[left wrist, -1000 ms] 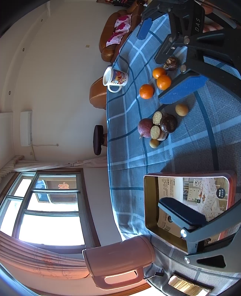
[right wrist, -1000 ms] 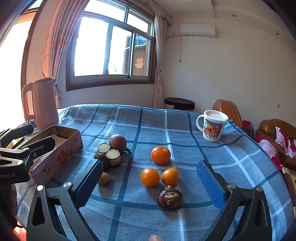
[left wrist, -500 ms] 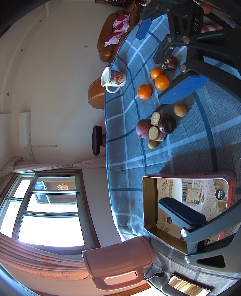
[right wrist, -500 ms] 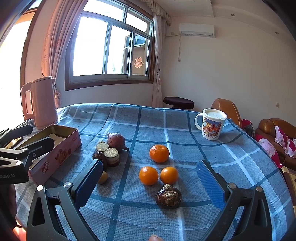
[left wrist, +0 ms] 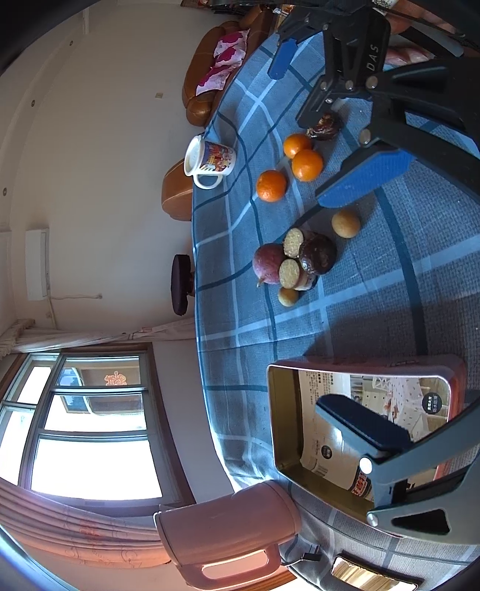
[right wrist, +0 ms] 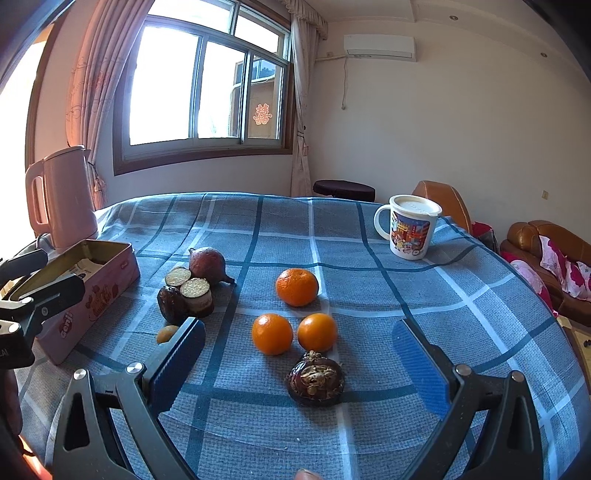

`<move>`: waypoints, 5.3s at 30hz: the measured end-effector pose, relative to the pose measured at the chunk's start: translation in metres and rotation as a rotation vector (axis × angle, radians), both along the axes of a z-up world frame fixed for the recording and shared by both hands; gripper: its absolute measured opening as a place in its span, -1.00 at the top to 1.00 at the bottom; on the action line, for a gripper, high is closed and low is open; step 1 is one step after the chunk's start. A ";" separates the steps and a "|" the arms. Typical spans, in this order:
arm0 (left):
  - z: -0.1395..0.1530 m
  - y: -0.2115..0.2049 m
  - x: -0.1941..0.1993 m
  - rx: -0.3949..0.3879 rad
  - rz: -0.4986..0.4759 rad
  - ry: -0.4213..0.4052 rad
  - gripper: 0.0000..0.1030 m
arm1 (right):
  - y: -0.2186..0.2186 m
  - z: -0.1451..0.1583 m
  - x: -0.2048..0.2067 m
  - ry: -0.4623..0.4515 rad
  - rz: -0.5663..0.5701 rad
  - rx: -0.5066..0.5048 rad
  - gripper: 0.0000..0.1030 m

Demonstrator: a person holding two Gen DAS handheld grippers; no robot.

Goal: Organize fruits
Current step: 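Grasp the small tan round fruit with the left tool while the right tool grasps the brown wrinkled fruit, then carry the tan fruit in the left tool while the right tool carries the brown fruit toward the tin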

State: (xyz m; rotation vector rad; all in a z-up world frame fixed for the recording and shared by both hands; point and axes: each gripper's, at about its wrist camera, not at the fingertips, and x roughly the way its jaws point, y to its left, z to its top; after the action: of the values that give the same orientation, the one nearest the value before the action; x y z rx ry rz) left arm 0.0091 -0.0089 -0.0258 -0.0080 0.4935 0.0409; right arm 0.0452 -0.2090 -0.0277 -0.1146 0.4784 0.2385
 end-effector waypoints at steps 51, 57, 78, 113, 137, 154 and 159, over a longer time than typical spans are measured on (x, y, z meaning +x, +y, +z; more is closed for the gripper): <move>-0.052 -0.045 0.087 -0.061 -0.232 0.391 0.47 | -0.008 -0.035 0.037 0.278 0.097 -0.008 0.09; -0.047 -0.039 0.082 -0.104 -0.246 0.356 0.47 | -0.005 -0.032 0.031 0.234 0.105 -0.027 0.10; -0.027 -0.038 0.060 -0.091 -0.244 0.197 0.47 | -0.008 -0.022 0.012 0.098 0.146 0.015 0.10; -0.017 -0.032 0.043 -0.102 -0.215 0.084 0.47 | -0.010 -0.016 -0.005 -0.033 0.154 0.017 0.10; -0.010 -0.026 0.034 -0.115 -0.193 0.012 0.47 | -0.012 -0.013 -0.016 -0.111 0.158 0.023 0.10; -0.004 -0.028 0.021 -0.088 -0.180 -0.052 0.47 | -0.013 -0.011 -0.023 -0.155 0.160 0.028 0.10; -0.002 -0.030 0.018 -0.076 -0.178 -0.075 0.47 | -0.013 -0.011 -0.025 -0.167 0.161 0.031 0.10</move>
State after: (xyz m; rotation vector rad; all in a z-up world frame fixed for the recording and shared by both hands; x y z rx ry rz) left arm 0.0267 -0.0388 -0.0278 -0.0400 0.4187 -0.1521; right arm 0.0205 -0.2223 -0.0387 -0.1417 0.2995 0.3903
